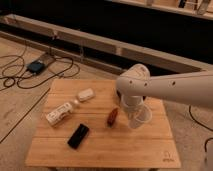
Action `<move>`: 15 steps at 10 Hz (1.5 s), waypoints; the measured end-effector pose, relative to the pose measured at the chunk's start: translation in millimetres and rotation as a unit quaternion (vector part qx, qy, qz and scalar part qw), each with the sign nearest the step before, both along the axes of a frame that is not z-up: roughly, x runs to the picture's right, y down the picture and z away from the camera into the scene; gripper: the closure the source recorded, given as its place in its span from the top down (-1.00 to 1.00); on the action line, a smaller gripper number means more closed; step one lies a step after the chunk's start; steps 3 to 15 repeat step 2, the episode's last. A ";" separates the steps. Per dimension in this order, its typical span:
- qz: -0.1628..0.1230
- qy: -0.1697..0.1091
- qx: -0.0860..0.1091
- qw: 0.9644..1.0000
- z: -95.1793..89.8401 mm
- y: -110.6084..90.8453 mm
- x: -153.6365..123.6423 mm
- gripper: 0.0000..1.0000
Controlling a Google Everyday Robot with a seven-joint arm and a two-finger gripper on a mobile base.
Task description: Pick up the ceramic cup
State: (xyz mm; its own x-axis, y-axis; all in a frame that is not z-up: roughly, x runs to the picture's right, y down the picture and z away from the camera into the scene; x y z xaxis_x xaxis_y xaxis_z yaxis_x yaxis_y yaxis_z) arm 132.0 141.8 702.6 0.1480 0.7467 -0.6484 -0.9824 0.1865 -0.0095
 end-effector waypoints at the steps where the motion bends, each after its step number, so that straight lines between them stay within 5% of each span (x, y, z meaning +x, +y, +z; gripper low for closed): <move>1: -0.001 0.000 0.000 1.000 0.2 -0.1 -0.1 -0.89; 15: -0.001 0.000 0.000 1.000 0.5 0.4 -0.1 -0.89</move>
